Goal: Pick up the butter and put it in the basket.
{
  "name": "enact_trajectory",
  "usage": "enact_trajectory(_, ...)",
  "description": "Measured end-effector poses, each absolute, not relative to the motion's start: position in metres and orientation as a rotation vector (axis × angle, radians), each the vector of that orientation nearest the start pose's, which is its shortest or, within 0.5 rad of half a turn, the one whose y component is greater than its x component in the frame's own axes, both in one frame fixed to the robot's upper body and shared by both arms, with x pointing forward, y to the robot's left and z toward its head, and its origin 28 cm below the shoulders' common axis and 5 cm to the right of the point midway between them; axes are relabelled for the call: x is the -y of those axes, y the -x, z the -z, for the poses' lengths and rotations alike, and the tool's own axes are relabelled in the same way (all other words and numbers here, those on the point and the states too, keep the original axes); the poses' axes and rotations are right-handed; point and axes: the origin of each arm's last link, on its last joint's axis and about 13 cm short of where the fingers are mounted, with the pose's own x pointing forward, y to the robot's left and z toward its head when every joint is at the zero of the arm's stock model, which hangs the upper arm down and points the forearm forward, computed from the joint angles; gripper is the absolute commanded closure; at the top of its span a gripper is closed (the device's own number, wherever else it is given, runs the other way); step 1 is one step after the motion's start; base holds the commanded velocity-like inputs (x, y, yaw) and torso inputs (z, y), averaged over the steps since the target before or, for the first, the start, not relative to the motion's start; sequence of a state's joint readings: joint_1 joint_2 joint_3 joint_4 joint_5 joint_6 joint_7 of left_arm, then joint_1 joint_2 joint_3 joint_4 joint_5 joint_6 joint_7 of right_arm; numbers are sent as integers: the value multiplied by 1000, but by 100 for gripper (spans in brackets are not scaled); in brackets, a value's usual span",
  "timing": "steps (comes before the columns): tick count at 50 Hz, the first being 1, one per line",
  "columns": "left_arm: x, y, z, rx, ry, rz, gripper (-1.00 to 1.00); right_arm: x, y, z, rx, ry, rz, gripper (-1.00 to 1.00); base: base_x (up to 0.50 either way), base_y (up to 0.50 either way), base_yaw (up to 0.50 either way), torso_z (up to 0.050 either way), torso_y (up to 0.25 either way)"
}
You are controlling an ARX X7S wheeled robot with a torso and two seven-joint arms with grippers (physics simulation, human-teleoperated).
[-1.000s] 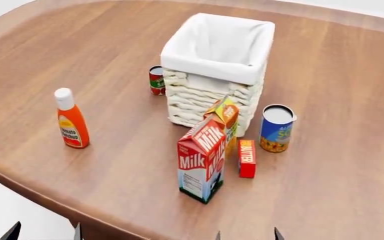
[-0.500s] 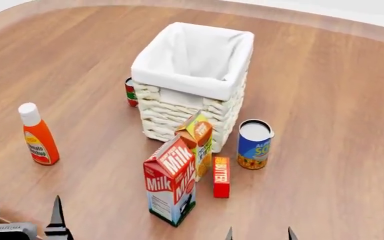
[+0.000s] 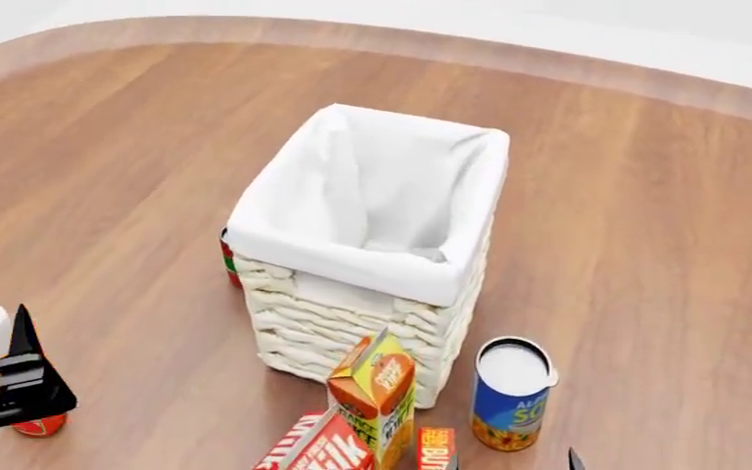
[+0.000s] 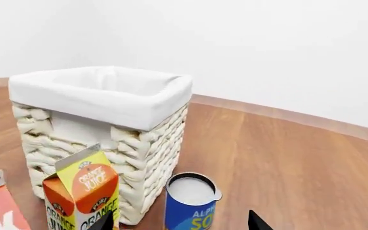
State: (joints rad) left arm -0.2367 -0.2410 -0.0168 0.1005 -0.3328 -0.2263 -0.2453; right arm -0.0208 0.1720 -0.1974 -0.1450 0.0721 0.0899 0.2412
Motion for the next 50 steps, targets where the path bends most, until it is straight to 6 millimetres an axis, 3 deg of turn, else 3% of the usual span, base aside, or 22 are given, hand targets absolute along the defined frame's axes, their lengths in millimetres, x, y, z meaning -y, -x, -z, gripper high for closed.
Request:
enact_trajectory(4,-260,-263,-85,103,104,-219,-100,95,-203,-30,26,92,40,-100,212,77,0,0,0)
enact_trajectory(36,-267,-264,-96,171,91,-265,-100,96,-202,-30,16,88,70,-100,0,0,0,1,-250)
enact_trajectory(45,-268,-264,-98,161,122,-279,-100,95,-201,-32,33,87,63,-100,0,0,0,0,0)
enact_trajectory(50,-270,-254,-100,154,133,-285,-100,92,-190,-27,26,76,19,-100,0,0,0,0,0)
